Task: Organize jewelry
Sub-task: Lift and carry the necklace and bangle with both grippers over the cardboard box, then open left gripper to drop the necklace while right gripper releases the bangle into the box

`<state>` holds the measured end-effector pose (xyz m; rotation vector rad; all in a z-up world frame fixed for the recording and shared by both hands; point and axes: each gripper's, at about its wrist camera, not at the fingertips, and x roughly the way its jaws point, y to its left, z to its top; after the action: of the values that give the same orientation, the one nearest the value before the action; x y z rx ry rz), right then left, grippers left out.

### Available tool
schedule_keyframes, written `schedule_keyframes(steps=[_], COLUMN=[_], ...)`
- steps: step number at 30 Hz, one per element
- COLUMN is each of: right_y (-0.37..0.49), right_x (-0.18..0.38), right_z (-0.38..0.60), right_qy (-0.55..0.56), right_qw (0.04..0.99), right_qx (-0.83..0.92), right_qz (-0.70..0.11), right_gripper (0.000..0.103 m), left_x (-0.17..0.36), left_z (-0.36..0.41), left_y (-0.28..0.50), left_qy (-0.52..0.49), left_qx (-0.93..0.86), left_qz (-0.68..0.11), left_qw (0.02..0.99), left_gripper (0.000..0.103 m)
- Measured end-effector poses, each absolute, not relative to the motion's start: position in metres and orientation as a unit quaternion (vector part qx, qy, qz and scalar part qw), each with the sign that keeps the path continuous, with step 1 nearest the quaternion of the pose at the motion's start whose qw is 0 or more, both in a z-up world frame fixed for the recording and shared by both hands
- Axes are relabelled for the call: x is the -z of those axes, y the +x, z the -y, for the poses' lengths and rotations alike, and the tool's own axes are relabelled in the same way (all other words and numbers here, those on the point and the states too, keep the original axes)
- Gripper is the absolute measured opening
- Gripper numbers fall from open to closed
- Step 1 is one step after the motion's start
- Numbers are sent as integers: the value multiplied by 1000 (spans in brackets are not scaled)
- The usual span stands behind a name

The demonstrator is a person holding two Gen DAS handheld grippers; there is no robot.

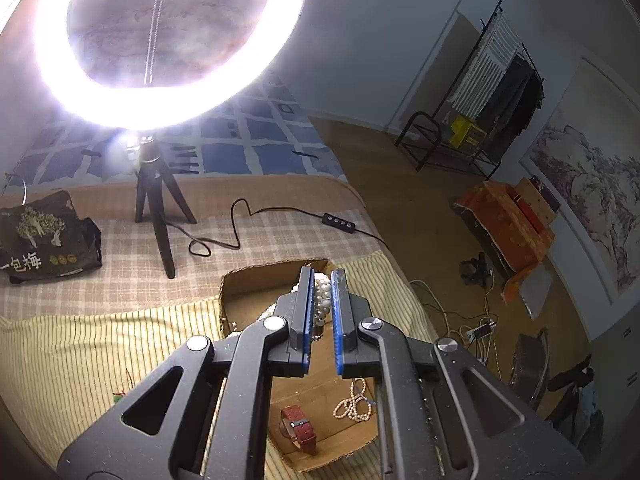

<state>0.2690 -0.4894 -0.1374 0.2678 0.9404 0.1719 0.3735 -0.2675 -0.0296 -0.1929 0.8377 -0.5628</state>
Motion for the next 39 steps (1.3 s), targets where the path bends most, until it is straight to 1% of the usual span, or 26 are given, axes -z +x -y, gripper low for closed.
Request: schedule_keyframes(steps=[10, 34, 39], right_y=[274, 281, 284], right_x=[141, 148, 152], right_z=[491, 487, 490], right_qy=[126, 119, 122], right_qw=[879, 877, 876], right_qx=[-80, -79, -73], right_qz=[-454, -459, -462], right_gripper=[1, 1, 1], left_x=[42, 30, 42], left_z=[279, 281, 285], left_y=[382, 390, 395], left_qy=[-89, -92, -93], left_qx=[267, 273, 273], left_qz=[-413, -401, -421], left_qw=[866, 870, 860], left_gripper=[6, 6, 6])
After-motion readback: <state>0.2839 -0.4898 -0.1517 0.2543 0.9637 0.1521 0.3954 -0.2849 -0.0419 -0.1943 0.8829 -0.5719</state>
